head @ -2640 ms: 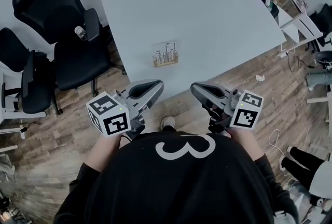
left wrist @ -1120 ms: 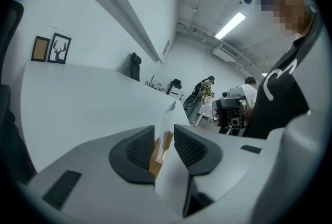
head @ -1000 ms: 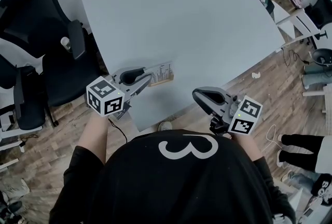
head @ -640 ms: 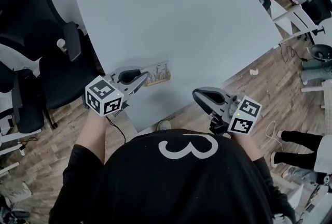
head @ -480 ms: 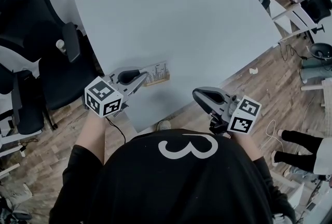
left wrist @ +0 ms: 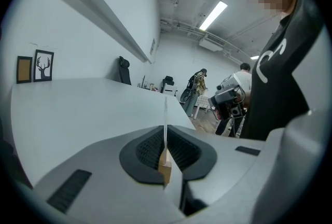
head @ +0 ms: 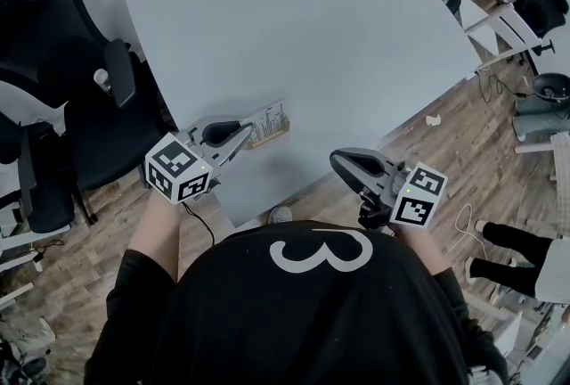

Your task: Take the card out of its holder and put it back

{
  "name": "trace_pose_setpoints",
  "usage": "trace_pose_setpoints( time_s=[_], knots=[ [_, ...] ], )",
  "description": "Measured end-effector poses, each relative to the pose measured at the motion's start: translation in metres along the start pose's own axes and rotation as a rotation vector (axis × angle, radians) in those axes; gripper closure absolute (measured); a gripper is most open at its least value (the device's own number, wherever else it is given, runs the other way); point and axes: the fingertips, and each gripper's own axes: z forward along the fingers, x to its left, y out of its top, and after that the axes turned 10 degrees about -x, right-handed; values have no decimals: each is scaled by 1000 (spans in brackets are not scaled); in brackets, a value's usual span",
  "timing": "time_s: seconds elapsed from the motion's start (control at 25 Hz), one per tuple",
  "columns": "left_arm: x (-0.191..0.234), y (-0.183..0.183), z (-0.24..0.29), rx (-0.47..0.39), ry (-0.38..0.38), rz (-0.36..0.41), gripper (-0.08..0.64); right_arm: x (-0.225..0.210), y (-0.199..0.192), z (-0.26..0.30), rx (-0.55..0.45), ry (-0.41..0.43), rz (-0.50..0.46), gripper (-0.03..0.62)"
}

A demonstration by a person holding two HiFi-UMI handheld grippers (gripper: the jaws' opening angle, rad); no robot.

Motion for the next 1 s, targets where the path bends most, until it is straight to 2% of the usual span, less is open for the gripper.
trace_pose_setpoints(
  time_s=[0.44, 0.76, 1.0],
  knots=[
    [-4, 18, -9, -49, 20, 26, 535, 7, -2, -5, -3, 7, 8, 583],
    [-10, 50, -21, -118, 71, 58, 535, 22, -10, -20, -10, 21, 25, 583],
    [-31, 81, -32, -185, 110, 105, 535, 43, -18, -40, -1, 46, 12, 583]
  ],
)
